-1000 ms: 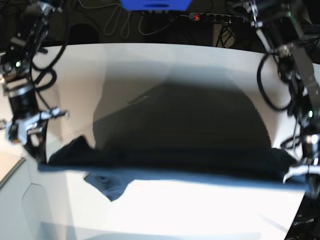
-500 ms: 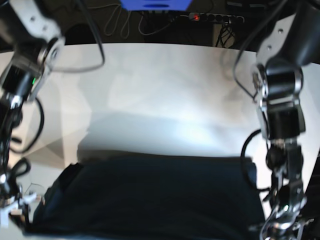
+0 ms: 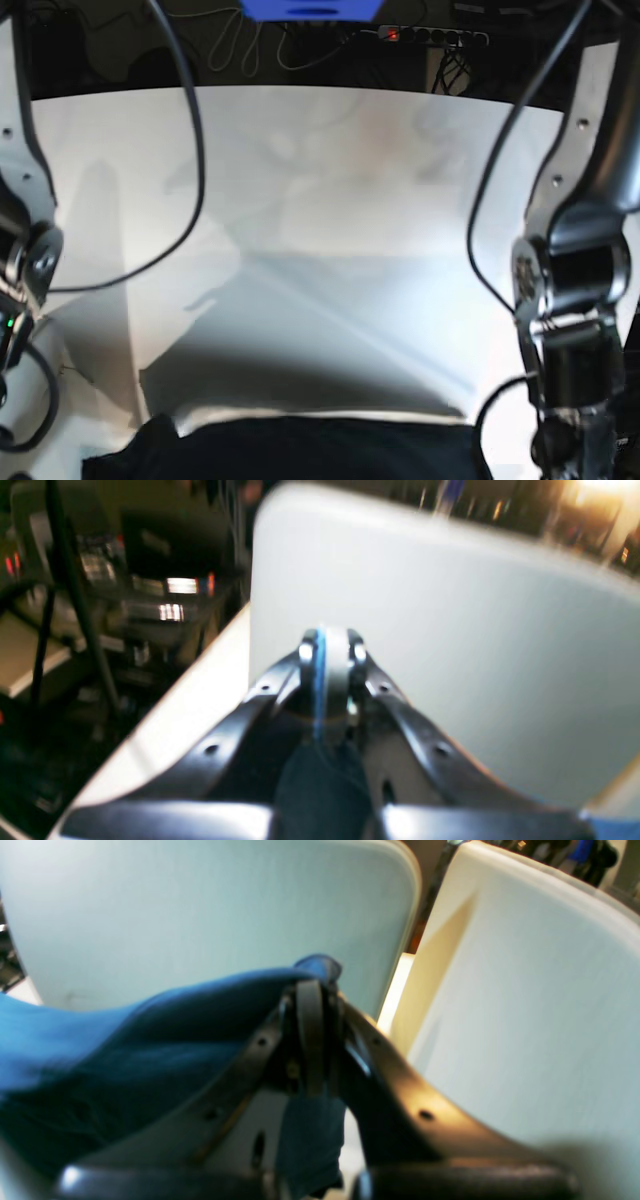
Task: Layout the t-shirt on the table in an organized manner, then fold the t-shirt properly
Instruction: 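Lift the shirt with both grippers and flick it over the table, then lay the shirt flat and drag it back with both grippers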
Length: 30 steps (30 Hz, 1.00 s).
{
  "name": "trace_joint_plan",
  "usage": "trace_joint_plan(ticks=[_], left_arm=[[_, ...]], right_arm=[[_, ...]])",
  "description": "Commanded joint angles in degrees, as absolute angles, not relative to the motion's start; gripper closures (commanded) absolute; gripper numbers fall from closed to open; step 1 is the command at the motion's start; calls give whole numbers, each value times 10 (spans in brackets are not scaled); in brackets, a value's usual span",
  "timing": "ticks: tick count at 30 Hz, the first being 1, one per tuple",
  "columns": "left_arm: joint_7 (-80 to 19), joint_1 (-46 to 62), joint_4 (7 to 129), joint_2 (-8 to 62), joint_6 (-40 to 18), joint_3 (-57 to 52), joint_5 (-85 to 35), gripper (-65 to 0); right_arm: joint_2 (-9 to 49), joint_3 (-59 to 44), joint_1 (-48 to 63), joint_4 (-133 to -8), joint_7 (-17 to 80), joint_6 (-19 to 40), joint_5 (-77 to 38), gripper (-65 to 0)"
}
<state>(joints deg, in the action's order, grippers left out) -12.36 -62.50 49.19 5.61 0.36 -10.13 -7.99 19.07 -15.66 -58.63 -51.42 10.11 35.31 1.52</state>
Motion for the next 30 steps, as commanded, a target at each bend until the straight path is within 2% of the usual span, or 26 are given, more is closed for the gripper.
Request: trace_joint_plan(ticks=[1,6,10,17,23,27,30], left_arm=[[-108,-654,502,49,3,-101,-79,0],[-111,-656,510,49,3,-103,-80,0],[-111,-596,531,59,3,-105,-81,0],[-112,-437,671,67,3,-116,-82,0],[-151,-270,793,64,2,-167,-82,0],[-152,-155,849,63,2,-192,-82,0],[-149,-87,858,63,0,-195,-83,0]], right_arm=[[198,-156,-618,-521,81,353,5,0],[215,-158,-609,-524,82,353,4,0],[235,-160,-548,-551,82,353,0,0],[232,-160,-378,-666,82,355,0,0],[180,-209,-189,-788,82,356,0,0],[141,-241,-81,-848,82,400,0,0],[105,-265,-21,-880,82,400,0,0]])
